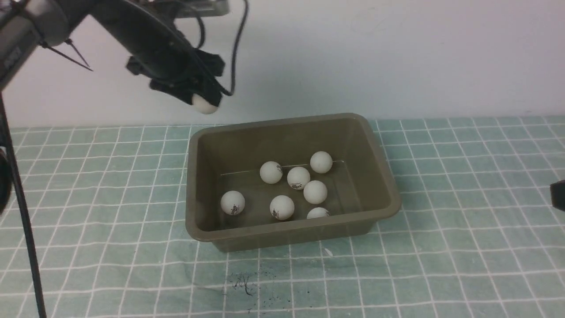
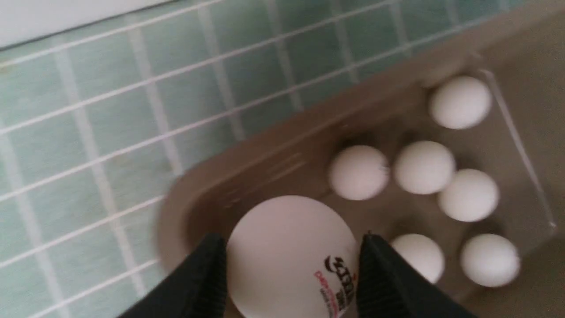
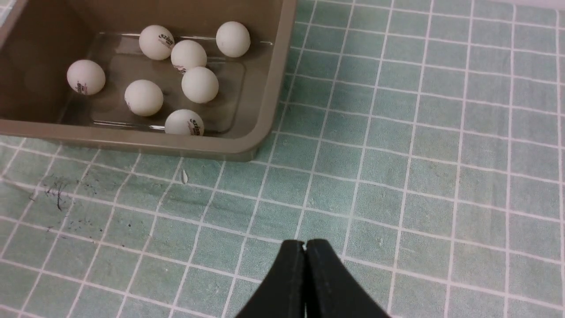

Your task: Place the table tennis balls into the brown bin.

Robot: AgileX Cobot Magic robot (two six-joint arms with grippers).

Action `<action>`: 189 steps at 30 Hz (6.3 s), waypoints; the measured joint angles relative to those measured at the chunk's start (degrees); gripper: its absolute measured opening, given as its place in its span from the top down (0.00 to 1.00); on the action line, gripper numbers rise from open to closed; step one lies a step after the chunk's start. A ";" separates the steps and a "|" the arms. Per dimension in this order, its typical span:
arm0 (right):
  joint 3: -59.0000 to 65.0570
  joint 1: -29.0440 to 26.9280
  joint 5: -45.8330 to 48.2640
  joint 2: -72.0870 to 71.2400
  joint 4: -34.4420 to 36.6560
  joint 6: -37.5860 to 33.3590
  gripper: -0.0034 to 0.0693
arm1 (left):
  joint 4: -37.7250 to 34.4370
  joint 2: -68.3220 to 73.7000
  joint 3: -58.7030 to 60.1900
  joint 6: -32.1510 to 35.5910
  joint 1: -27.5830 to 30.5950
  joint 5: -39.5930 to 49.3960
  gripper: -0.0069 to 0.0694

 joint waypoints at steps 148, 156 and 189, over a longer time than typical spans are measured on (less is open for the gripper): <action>46.14 -15.99 -30.62 -47.34 -6.12 2.16 0.97 | 17.49 -122.82 121.78 -8.61 8.69 -49.28 0.92; 51.82 -21.34 -31.99 -47.38 -6.63 2.25 0.97 | 17.49 -122.82 121.78 -8.61 8.79 -49.23 0.92; 51.87 -21.34 -32.25 -47.38 -6.80 2.25 0.97 | 17.49 -122.82 121.78 -8.61 8.79 -49.23 0.92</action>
